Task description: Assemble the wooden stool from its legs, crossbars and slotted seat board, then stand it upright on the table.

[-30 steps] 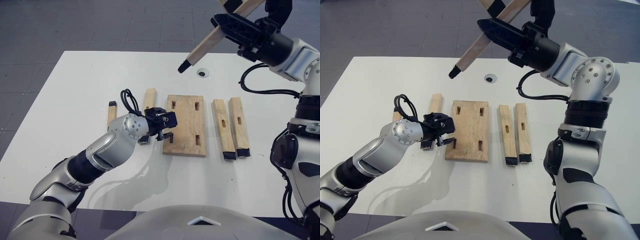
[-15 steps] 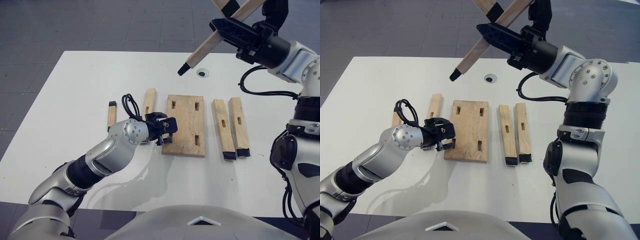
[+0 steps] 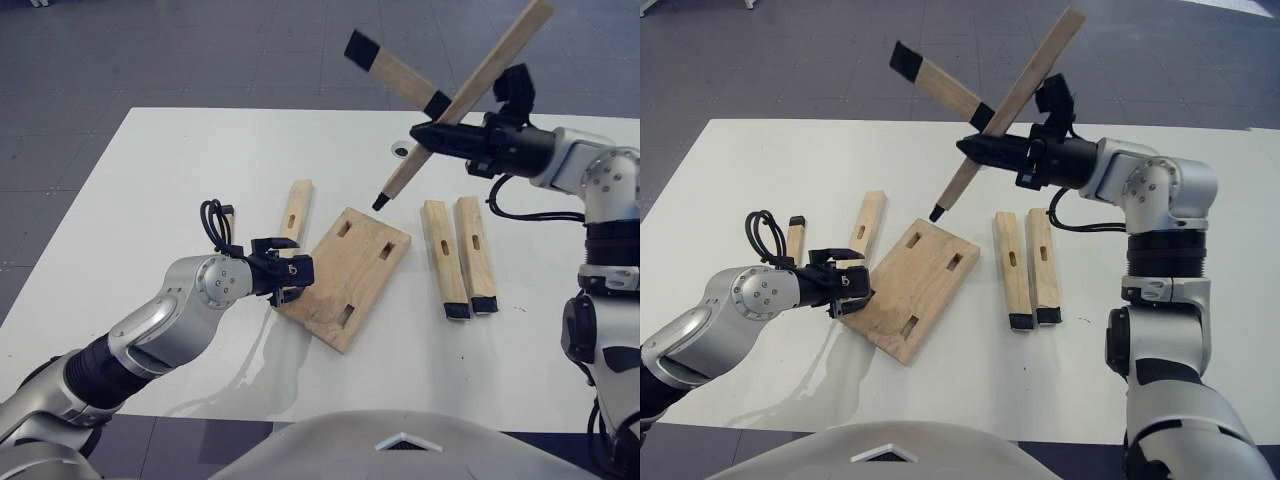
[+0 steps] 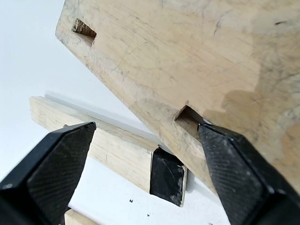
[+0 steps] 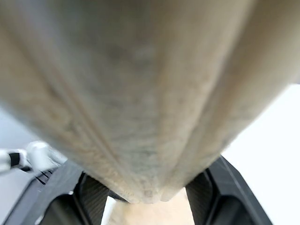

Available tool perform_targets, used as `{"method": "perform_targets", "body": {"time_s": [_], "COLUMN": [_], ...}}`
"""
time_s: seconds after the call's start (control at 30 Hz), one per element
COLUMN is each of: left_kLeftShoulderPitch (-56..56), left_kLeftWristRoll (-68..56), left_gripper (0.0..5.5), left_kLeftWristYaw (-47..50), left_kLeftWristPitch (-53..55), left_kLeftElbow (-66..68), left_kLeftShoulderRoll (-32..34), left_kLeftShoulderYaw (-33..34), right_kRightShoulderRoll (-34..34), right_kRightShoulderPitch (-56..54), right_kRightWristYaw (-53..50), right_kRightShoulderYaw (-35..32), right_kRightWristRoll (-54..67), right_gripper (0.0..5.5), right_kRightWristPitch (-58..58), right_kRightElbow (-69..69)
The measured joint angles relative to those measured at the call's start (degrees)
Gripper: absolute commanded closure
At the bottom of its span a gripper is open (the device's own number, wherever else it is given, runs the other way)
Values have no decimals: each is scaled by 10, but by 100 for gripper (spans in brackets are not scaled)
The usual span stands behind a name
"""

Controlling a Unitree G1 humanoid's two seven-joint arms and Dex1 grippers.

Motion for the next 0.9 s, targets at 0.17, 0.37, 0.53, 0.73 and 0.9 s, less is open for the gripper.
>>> {"method": "perform_targets", "body": {"time_s": [0.17,0.37,0.53,0.73,0.9], "left_kLeftShoulderPitch": [0,4,7,10,15], "left_kLeftWristRoll": [2,14,24,35,36], "left_gripper": [146,146,146,146,146], "left_kLeftWristYaw": [-16,-19,-23,-24,-24], "left_kLeftWristPitch": [-3,2,6,7,7], "left_kLeftElbow": [6,6,6,8,5], "left_kLeftShoulderRoll": [-6,-17,-27,-37,-45], "left_kLeftShoulderYaw": [11,15,21,23,24], "right_kRightShoulderRoll": [8,14,7,0,19], "right_kRightShoulderPitch": [22,63,86,87,85], "right_kRightWristYaw": [1,14,34,57,44], "right_kRightShoulderYaw": [33,50,72,90,91], "right_kRightWristRoll": [-69,-85,-99,-124,-141], "right_gripper": [347,347,347,347,347], "right_kRightWristPitch": [-73,-82,-81,-136,-193], "right_kRightElbow": [50,17,5,42,72]}}
